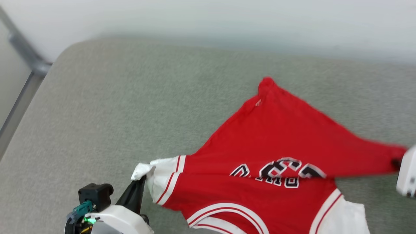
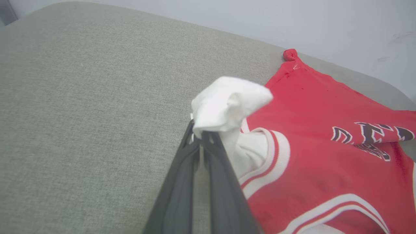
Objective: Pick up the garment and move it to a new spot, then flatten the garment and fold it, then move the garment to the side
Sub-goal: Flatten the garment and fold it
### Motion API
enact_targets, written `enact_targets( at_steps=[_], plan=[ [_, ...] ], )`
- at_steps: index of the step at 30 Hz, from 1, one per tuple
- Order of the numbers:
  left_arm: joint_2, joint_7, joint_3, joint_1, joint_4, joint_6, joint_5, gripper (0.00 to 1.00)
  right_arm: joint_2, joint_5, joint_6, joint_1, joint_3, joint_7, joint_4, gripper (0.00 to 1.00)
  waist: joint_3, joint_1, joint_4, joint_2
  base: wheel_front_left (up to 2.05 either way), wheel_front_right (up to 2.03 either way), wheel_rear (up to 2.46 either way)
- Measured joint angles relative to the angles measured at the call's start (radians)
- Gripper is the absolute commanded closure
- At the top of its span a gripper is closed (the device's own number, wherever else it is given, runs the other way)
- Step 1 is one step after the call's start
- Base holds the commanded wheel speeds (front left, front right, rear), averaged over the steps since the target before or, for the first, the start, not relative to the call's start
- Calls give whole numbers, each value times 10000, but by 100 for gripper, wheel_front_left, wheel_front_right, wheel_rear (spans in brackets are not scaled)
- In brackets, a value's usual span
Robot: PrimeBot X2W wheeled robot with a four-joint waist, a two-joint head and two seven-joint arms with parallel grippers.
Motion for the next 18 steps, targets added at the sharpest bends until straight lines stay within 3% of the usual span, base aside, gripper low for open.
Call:
enact_targets(
  at_steps=[11,13,14,17,18],
  plan=[
    [481,637,-42,927,-157,378,-255,100,2435,244,0,5192,-1488,-364,-2775,100,-1304,-2,-1140,1,0,0,0],
    [493,642,-40,1007,-198,447,-284,100,2627,336,-2,5767,-1553,-481,-3055,100,-1399,-2,-1270,1,0,0,0],
    [510,696,-58,1060,-199,458,-313,100,2683,454,0,5965,-1530,-571,-3141,95,-1424,-2,-1336,0,0,0,0],
    [545,738,-136,1066,-244,506,-236,100,2773,759,0,6359,-1430,-1051,-3131,0,-1410,-1,-1433,1,0,0,0],
    [546,767,-157,1064,-257,516,-234,100,2773,876,0,6396,-1427,-1329,-3057,0,-1388,0,-1441,0,0,0,0]
  ],
)
